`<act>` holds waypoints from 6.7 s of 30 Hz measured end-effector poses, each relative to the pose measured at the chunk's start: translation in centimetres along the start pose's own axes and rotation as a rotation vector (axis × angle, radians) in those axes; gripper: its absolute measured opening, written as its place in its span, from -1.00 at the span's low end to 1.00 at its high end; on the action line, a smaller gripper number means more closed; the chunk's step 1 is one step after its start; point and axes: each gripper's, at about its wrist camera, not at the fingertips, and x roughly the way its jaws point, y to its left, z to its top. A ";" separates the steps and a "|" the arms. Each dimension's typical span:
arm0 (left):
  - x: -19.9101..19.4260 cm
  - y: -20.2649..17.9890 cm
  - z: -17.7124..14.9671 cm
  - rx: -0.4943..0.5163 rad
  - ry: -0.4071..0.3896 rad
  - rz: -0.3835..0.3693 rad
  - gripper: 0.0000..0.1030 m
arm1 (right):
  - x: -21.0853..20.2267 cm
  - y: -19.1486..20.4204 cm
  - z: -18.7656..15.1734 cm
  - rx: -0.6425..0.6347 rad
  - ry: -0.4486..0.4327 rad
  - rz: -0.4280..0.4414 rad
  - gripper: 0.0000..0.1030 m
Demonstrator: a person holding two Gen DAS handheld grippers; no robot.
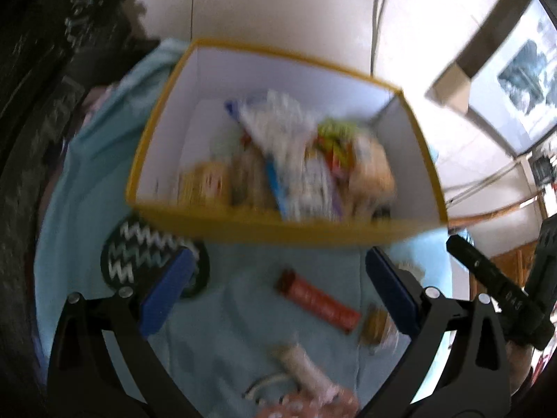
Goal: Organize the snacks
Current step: 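Move the left gripper back over the snacks while the right grasps the round cake bag, then grasp the clear rice stick bar with the left gripper, then carry the rice bar into the box with the left gripper while the right drops the cake bag, then move the left gripper back over the red chocolate bar while the right grasps a small printed packet, then grasp the red chocolate bar with the left gripper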
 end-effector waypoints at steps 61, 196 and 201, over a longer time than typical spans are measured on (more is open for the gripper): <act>8.8 -4.4 -15.9 0.052 0.312 0.193 0.58 | 0.1 -1.6 -12.7 -0.090 0.182 -0.100 0.07; 11.7 -2.8 -6.6 -0.118 0.301 0.186 0.96 | 2.8 -4.2 -5.9 -0.047 0.105 -0.144 -0.30; 13.4 -3.4 -7.1 -0.090 0.318 0.257 0.90 | 2.8 -4.1 -6.3 -0.048 0.110 -0.129 -0.30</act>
